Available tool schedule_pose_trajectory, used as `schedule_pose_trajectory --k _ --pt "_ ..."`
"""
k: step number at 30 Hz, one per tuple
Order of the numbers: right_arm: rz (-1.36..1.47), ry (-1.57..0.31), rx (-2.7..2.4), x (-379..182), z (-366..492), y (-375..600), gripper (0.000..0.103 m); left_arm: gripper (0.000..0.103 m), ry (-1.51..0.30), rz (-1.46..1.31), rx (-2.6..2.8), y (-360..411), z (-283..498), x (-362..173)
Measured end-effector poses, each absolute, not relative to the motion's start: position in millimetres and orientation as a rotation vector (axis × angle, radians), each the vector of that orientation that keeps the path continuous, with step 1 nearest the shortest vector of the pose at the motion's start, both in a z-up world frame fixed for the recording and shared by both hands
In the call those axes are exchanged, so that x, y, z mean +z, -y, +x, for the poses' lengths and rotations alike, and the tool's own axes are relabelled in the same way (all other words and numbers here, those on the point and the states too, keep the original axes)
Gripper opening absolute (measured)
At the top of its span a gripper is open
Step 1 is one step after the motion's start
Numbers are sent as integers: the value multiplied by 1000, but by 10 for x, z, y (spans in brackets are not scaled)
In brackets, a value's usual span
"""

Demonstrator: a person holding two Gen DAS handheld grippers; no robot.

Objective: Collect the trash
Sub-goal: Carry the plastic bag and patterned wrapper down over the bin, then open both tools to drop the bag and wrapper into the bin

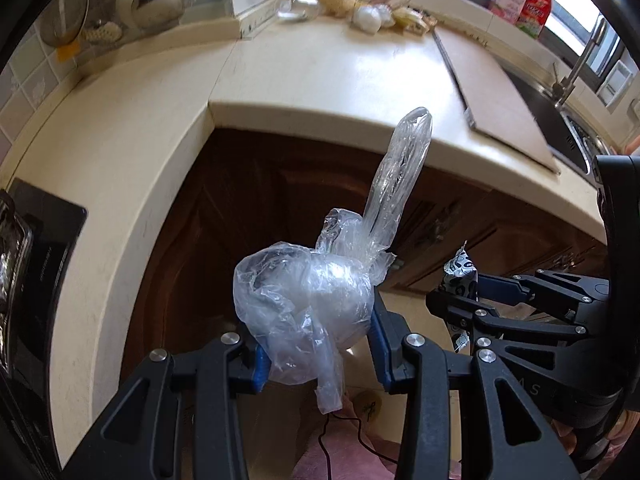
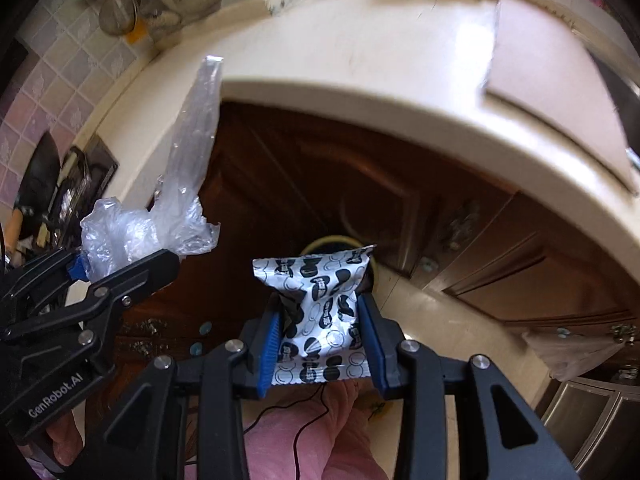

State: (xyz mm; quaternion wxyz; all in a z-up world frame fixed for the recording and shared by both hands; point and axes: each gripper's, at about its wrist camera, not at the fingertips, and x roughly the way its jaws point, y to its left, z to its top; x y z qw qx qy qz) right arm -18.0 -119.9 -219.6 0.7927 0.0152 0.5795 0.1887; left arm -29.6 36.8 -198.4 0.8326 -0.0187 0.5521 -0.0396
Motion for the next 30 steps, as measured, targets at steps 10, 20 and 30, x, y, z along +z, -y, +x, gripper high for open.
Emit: schedule_pose_trajectory --k 10,20,30 --pt "42 -1378 412 -3152 3 909 38 39 -1286 -41 -36 -575 -171 -2900" --pt "78 -1491 403 -4412 417 731 39 39 -1373 -75 -50 -737 170 -4140" --pt "140 -1529 349 -5351 696 729 47 72 -1397 -8 -18 -819 457 -4996"
